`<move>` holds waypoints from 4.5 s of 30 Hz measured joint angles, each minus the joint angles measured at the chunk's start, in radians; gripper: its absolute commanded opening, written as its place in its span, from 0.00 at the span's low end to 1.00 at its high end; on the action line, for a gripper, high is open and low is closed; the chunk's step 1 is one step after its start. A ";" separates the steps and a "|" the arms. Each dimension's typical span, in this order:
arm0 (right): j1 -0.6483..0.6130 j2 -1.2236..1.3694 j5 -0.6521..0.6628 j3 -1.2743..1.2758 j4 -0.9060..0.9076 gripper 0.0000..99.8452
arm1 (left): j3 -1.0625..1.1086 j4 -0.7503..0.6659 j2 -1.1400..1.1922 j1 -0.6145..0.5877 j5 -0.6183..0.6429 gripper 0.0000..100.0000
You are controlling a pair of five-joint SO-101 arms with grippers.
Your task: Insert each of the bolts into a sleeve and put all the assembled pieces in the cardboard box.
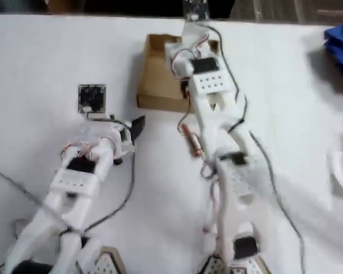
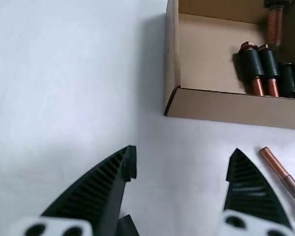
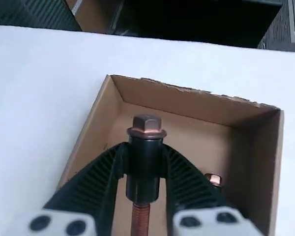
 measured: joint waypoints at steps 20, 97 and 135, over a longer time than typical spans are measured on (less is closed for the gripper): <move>-0.006 0.354 0.000 -0.425 0.238 0.02 | 0.000 0.000 0.000 0.000 0.000 0.31; -0.325 0.397 0.000 -0.822 0.876 0.08 | -0.005 -0.114 0.000 -0.621 0.086 0.31; -0.585 -0.055 0.000 0.212 0.712 0.30 | -1.462 0.862 1.274 -0.856 0.166 0.31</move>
